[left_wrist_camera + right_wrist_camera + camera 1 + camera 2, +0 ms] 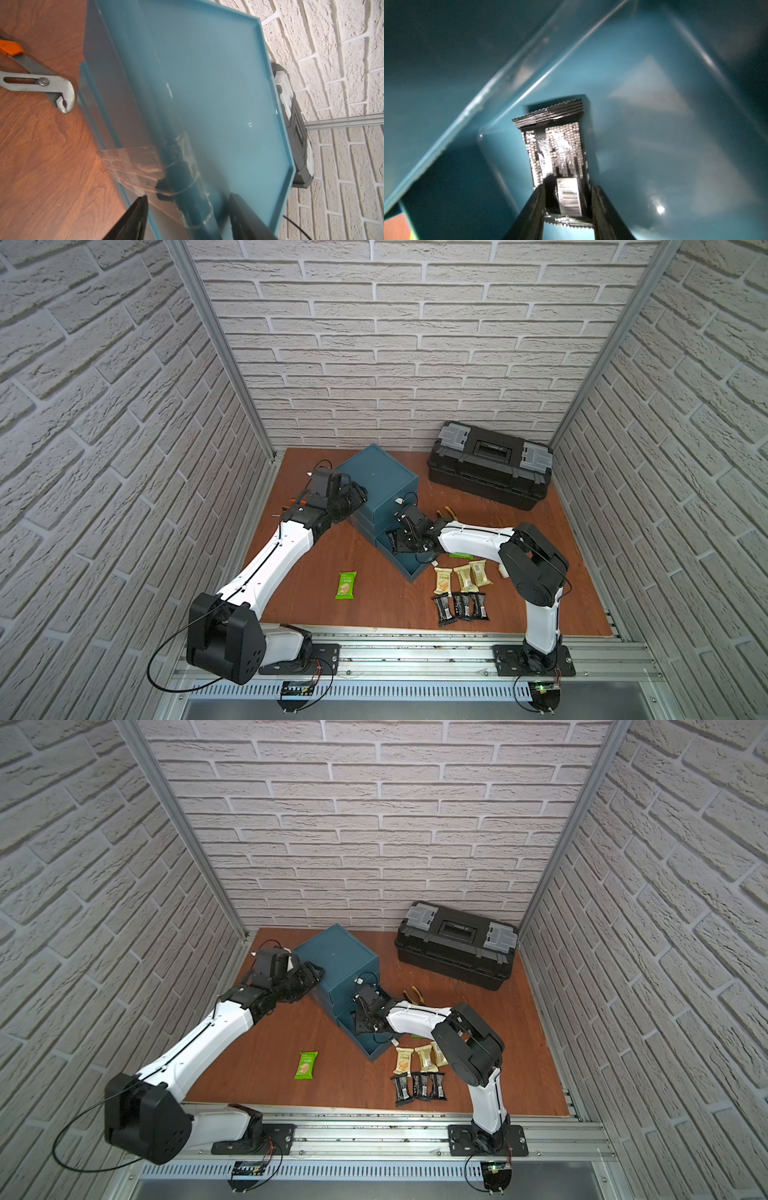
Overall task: Take the cookies out of the drawer
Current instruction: Pick up the cookie from the drawer.
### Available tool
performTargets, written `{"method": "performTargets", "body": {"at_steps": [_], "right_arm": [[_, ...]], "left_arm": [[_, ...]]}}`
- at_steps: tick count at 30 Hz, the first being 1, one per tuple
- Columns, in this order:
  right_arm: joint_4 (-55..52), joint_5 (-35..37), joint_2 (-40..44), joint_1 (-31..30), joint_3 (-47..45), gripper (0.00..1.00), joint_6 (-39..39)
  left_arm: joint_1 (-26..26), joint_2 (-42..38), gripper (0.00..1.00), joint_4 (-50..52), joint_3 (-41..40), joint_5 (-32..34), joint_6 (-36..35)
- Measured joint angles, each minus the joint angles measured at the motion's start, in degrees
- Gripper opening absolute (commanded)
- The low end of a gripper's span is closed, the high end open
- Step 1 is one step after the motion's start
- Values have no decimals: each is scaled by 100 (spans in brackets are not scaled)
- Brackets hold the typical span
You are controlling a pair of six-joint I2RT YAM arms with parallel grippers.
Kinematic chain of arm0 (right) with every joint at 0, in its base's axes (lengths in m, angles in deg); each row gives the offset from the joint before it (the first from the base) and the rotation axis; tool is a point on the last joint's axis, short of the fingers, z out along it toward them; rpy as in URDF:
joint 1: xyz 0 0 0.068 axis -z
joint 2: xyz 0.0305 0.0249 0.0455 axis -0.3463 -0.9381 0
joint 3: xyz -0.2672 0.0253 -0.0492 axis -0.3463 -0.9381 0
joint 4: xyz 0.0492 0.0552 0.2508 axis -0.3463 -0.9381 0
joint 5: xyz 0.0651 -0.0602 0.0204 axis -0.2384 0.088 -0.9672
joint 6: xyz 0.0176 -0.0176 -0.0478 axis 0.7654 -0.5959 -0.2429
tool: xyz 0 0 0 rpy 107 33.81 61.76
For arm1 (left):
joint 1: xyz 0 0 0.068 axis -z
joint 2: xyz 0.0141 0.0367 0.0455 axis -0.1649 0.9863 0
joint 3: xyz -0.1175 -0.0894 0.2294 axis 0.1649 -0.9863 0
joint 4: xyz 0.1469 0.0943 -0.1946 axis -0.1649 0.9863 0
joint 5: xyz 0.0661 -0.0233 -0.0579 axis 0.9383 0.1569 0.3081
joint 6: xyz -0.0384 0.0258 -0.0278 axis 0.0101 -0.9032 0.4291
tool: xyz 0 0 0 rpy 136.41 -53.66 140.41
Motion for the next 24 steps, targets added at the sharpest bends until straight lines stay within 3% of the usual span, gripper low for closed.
{"method": "performTargets", "body": {"at_steps": [5,12,24], "right_arm": [[-444,271,282,109,-155,39,-361],[-857,505,640,116,-136,56,-1104],[-901,551,181,-15,170,62,-1665]], "left_arm": [[-15,0,66,2,0,-17,-2],[-26,-2,66,-13,-11,-37,-2],[-31,-11,66,-24,-24,-42,-2]]}}
